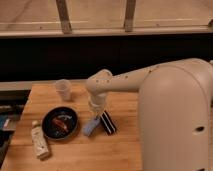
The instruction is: Wipe the white sponge on the table
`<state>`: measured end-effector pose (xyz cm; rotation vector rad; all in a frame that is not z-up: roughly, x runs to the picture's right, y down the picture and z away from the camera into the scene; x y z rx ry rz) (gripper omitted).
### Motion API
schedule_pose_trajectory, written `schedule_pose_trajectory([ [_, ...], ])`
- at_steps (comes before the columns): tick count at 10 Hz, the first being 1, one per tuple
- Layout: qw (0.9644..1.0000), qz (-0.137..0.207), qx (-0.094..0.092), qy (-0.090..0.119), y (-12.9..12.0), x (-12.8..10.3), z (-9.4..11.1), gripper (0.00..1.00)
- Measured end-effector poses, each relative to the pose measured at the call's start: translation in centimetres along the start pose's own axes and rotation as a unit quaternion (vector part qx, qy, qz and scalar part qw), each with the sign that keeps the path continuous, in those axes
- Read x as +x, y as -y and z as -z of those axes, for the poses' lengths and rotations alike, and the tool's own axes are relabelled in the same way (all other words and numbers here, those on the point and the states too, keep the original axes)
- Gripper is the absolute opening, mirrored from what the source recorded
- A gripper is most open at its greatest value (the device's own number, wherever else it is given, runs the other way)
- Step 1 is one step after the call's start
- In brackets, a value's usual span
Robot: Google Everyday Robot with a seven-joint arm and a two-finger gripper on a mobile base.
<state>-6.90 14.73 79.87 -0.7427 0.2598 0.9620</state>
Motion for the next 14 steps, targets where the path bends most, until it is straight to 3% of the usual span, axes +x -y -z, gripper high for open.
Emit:
schedule_pose_trajectory([
  [1, 0.9996, 0.028, 0.001, 0.000, -2.4, -1.0, -0.2, 0.00],
  [3, 0.9983, 0.058, 0.004, -0.007, -6.0, -0.9, -1.1, 0.00],
  [5, 0.9966, 0.078, 0.007, -0.024, -9.4, 0.2, -2.3, 0.00],
  [7, 0.9955, 0.079, 0.006, -0.051, -12.1, 3.0, -4.1, 0.00],
  [9, 0.9965, 0.057, 0.001, -0.061, -11.4, 5.9, -4.8, 0.00],
  [12, 0.9979, -0.004, -0.004, -0.064, -7.8, 12.0, -4.7, 0.00],
  [14, 0.9973, -0.044, -0.015, -0.057, -5.3, 13.9, -4.3, 0.00],
])
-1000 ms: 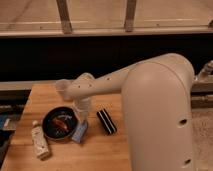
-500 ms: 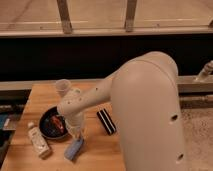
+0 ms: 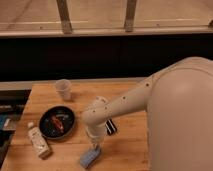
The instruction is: Wipe the white sponge on the table
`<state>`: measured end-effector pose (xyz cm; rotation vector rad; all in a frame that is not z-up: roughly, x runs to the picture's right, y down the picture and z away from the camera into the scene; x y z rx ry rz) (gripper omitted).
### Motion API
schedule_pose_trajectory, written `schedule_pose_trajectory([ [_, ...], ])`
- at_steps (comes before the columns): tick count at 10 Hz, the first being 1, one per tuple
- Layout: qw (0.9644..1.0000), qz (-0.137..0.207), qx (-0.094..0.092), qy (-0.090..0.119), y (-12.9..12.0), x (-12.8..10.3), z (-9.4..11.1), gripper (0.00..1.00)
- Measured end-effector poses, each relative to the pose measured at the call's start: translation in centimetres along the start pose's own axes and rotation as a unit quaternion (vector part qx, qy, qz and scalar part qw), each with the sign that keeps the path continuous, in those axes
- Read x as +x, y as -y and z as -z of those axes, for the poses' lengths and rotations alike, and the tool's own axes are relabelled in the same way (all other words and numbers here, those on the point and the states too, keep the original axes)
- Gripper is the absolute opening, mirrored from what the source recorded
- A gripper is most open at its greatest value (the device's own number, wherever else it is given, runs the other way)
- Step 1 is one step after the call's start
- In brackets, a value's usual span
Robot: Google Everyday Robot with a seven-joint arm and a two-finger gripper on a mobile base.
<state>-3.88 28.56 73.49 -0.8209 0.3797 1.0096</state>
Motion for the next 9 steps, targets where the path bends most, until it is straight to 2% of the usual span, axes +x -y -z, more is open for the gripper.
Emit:
schedule_pose_trajectory([
  [2, 0.9999, -0.012, -0.004, 0.002, 2.6, -0.2, 0.4, 0.00],
  [3, 0.9999, -0.012, -0.004, 0.004, 3.3, -1.2, 0.8, 0.00],
  [6, 0.9999, -0.011, 0.002, 0.007, 5.2, -5.8, 2.5, 0.00],
  [9, 0.9999, 0.007, 0.008, 0.007, 4.6, -10.3, 3.5, 0.00],
])
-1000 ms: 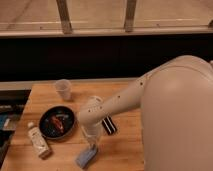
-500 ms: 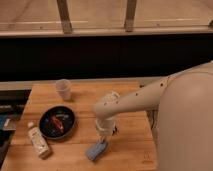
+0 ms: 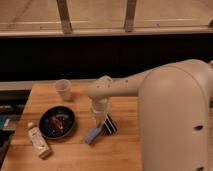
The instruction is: Wipe the white sponge on the table
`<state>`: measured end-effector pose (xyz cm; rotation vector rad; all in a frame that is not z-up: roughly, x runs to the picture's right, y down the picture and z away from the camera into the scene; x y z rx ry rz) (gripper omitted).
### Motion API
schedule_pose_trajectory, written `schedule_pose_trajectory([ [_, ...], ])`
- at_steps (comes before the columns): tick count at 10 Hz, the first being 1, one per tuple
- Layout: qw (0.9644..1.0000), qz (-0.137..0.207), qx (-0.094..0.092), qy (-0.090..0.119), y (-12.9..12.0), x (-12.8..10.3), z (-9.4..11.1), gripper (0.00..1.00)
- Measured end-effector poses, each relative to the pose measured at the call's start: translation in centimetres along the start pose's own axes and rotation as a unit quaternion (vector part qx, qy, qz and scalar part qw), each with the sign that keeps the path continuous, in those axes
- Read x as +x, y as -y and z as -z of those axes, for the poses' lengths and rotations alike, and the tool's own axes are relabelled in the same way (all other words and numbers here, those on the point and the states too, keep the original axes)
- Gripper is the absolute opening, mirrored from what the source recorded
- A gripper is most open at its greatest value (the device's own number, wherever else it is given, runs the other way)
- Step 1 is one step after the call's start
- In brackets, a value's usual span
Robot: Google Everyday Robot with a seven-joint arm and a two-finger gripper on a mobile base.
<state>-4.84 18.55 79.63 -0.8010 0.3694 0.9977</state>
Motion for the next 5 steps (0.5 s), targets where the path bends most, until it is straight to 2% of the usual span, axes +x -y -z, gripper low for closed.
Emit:
schedule_pose_trajectory([
  [3, 0.9990, 0.043, 0.009, -0.007, -2.9, -3.8, -0.1, 0.00],
  [5, 0.9963, 0.081, 0.022, -0.017, -6.1, -4.1, -0.4, 0.00],
])
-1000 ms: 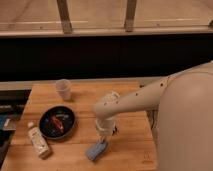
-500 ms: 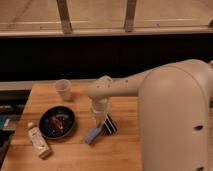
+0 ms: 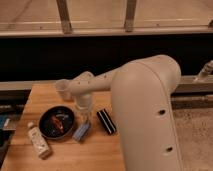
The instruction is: Wipe the white sponge on the table
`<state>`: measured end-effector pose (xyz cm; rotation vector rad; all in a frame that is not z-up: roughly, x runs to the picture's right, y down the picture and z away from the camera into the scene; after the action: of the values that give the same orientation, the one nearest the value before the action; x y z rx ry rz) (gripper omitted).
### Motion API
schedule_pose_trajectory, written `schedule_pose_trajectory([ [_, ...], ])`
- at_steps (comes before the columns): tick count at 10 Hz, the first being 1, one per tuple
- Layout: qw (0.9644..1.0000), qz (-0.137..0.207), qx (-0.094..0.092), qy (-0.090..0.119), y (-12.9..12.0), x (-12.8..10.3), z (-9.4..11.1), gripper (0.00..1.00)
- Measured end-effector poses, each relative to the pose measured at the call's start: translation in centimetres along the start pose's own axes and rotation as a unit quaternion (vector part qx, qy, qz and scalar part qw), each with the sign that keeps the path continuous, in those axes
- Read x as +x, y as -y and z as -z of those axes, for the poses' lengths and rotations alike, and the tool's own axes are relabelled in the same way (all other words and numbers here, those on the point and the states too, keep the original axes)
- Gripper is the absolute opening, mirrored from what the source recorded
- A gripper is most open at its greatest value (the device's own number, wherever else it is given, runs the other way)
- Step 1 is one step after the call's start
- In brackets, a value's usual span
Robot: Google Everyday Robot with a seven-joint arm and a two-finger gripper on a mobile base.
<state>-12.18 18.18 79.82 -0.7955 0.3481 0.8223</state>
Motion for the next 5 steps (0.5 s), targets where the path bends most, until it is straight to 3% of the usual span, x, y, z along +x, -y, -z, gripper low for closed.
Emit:
schedule_pose_trajectory([
  [4, 0.9991, 0.034, 0.007, -0.027, -5.9, 3.0, -1.8, 0.00],
  [5, 0.9992, 0.028, 0.004, -0.029, -6.1, 4.2, -2.3, 0.00],
])
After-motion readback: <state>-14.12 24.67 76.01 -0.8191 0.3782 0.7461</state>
